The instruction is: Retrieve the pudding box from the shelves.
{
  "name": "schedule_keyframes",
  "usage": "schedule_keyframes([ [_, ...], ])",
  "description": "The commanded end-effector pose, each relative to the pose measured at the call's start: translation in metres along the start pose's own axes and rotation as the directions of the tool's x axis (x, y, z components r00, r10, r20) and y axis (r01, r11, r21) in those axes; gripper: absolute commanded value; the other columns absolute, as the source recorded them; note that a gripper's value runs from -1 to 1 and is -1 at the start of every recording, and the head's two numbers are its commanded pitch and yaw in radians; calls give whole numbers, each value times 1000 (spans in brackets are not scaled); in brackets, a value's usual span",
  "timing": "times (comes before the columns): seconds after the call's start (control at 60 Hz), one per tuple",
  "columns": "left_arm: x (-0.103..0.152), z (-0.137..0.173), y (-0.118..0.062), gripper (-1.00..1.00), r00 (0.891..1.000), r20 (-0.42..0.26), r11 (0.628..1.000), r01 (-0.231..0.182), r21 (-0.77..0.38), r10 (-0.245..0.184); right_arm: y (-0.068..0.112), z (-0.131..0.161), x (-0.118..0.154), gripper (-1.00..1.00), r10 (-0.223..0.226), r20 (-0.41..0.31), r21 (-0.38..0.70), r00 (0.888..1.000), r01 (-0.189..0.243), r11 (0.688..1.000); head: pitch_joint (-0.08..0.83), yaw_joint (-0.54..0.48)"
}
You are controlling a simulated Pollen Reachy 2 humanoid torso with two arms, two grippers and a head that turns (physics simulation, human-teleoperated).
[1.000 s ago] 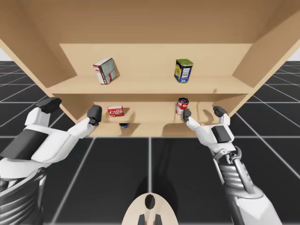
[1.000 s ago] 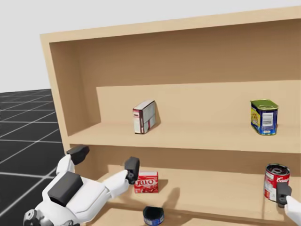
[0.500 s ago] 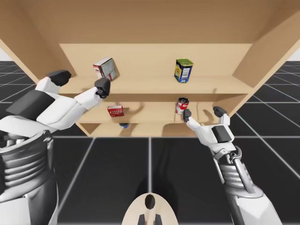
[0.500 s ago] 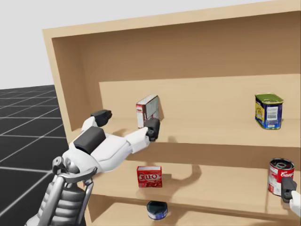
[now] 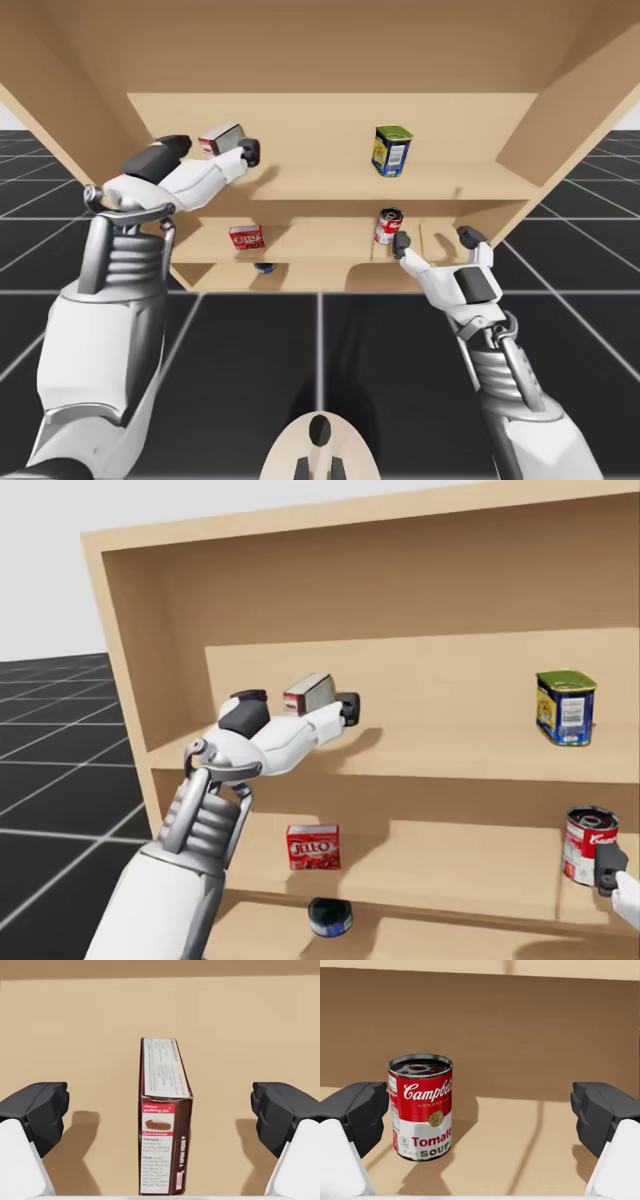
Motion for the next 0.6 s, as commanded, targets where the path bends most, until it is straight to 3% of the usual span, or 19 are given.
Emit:
schedule_keyframes([
  [0.017, -6, -22, -2, -1000, 995, -100, 998, -15, 54, 20, 0, 0, 0, -1000, -11, 1, -1, 1000, 11, 1000, 174, 258],
  [0.067, -7, -26, -3, -1000, 994, -107, 998, -15, 57, 21, 0, 0, 0, -1000, -13, 1, -2, 1000, 13, 1000, 175, 256],
  [0.117, -9, -27, -4, -849, 994, -108, 998, -6, 61, 13, -1, 0, 1, -1000, -15, 0, -1, 1000, 15, 1000, 176, 255],
  [0.133, -10, -27, -5, -441, 994, -106, 998, 2, 65, 5, -1, 0, 1, -1000, -17, 0, -1, 1000, 17, 1000, 176, 253],
  [0.15, -11, -28, -5, 789, 994, -107, 998, 5, 64, 2, -1, 0, 1, -1000, -17, 1, -1, 1000, 17, 1000, 176, 253],
  [0.183, -13, -28, -6, 996, 994, -107, 997, 16, 70, -9, -1, 0, 1, -1000, -17, 1, -2, 1000, 17, 1000, 177, 252],
  [0.4, -11, -25, -5, 1000, 996, -82, 995, 45, 85, -38, -2, 0, 1, -1000, -22, -2, 1, 1000, 22, 1000, 181, 253],
  [0.6, 13, -11, -11, 1000, 996, 39, 994, 82, 78, -85, -2, 0, 1, -1000, -26, -1, -1, 1000, 26, 1000, 180, 255],
])
